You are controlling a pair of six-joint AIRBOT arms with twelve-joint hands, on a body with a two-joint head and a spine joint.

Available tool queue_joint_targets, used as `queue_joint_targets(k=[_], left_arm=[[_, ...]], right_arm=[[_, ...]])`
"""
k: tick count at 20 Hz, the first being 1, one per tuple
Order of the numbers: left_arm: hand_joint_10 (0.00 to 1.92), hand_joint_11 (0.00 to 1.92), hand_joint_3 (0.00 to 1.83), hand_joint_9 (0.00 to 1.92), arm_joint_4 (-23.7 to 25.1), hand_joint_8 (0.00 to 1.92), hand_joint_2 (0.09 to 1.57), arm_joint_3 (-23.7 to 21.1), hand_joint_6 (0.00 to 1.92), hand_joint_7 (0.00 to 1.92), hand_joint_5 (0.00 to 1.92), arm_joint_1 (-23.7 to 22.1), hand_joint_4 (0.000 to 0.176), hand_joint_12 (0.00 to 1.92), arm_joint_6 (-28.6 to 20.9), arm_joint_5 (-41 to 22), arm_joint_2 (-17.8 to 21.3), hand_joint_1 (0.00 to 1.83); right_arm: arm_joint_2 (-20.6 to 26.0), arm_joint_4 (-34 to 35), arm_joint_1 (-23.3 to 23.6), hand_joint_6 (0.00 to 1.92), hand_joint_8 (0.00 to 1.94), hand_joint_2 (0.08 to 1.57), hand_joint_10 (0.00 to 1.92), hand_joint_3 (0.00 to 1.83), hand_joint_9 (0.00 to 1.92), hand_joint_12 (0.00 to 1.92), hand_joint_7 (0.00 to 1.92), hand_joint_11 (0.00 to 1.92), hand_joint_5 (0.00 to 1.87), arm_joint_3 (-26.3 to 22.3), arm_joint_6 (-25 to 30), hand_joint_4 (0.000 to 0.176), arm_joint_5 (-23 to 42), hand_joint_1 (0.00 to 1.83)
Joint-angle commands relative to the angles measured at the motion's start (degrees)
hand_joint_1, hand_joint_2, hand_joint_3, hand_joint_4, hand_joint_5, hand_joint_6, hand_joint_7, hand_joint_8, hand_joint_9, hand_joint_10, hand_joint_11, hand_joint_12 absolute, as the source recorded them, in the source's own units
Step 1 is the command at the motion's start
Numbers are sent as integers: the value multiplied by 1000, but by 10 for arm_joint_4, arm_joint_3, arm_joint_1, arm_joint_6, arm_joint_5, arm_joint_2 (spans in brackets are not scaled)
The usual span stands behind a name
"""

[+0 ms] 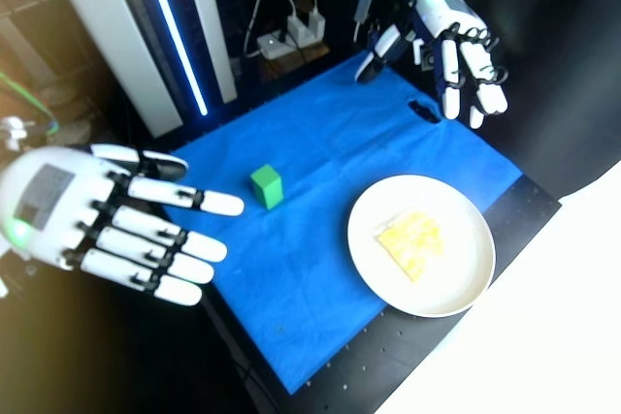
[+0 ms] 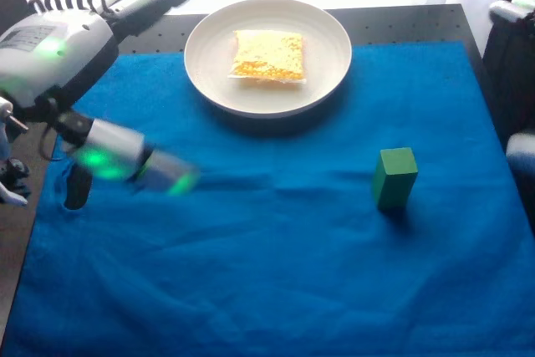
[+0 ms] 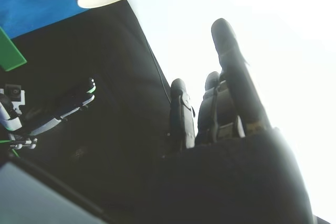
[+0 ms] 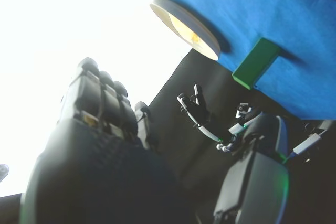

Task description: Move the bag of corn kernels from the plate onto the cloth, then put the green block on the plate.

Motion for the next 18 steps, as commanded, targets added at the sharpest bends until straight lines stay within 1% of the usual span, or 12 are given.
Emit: queue_joint_targets(k=[1, 3, 4, 6, 8, 10, 11, 13, 15, 16, 17, 18], left_arm=[[0, 0, 45, 0, 13, 0, 1441, 0, 0, 0, 0, -7, 54, 53, -1, -74, 0, 84], [0, 0, 36, 0, 15, 0, 1446, -2, 0, 0, 0, -7, 52, 52, -1, -78, 0, 83], [0, 0, 16, 0, 16, 0, 1461, -3, 1, 0, 6, -7, 37, 108, -1, -80, 0, 93], [0, 0, 3, 0, 16, 0, 1467, -4, 1, 0, 8, -7, 49, 209, -1, -81, 0, 129], [0, 0, 0, 0, 16, 0, 1460, -3, 4, 0, 19, -7, 38, 520, -1, -81, 0, 152], [0, 0, 0, 0, 14, 0, 1453, 3, 2, 0, 12, -12, 50, 507, -1, -72, -4, 181], [0, 0, 0, 0, 13, 0, 1442, 11, 1, 0, 9, -22, 28, 424, -1, -59, -10, 250], [0, 0, 0, 0, 13, 0, 1430, 33, 7, 0, 24, -47, 8, 385, -1, -26, -27, 356], [0, 0, 0, 0, 14, 0, 1383, 54, 16, 2, 66, -70, 36, 753, -1, 8, -43, 458], [0, 0, 0, 0, 14, 3, 1363, 70, 16, 13, 71, -83, 34, 954, -1, 34, -55, 510], [0, 0, 0, 0, 18, 1, 1342, 81, 20, 11, 76, -95, 13, 1060, -1, 55, -63, 544], [0, 0, 0, 0, 22, 0, 1318, 96, 23, 5, 80, -109, 15, 1079, -1, 81, -74, 567]], right_arm=[[0, 9, 9, 0, 0, 1310, 0, 95, 0, 1037, 0, 0, 0, 0, 1, 0, 69, 378], [1, 9, 9, 0, 0, 1335, 0, 32, 0, 1235, 0, 0, 0, -1, 1, 0, 69, 354], [1, 9, 9, 0, 0, 1337, 0, 25, 0, 1264, 0, 0, 0, -2, 1, 0, 69, 370], [0, 9, 8, 0, 0, 1343, 0, 9, 0, 1427, 0, 0, 0, -3, 1, 0, 69, 433], [-1, 9, 7, 0, 0, 1344, 0, 8, 0, 1444, 0, 0, 0, -3, 1, 0, 69, 430], [-4, 9, 6, 0, 0, 1348, 0, 8, 0, 1440, 0, 0, 0, -3, 1, 0, 68, 448], [-6, 9, 5, 0, 0, 1354, 0, 10, 0, 1431, 0, 0, 0, -3, 1, 0, 66, 426], [-8, 7, 4, 0, 0, 1357, 0, 3, 0, 1060, 0, 0, 0, -3, 1, 0, 62, 393], [-12, 1, 4, 0, 0, 1359, 0, 2, 0, 307, 0, 0, 0, -3, 1, 0, 55, 410], [-15, -3, 4, 0, 0, 1360, 0, 2, 0, 61, 0, 0, 0, -3, 1, 0, 50, 402], [-17, -6, 4, 0, 0, 1359, 0, 2, 0, 11, 0, 0, 0, -3, 1, 0, 46, 395], [-18, -10, 4, 0, 0, 1365, 0, 4, 0, 1, 0, 0, 0, -3, 1, 0, 41, 372]])
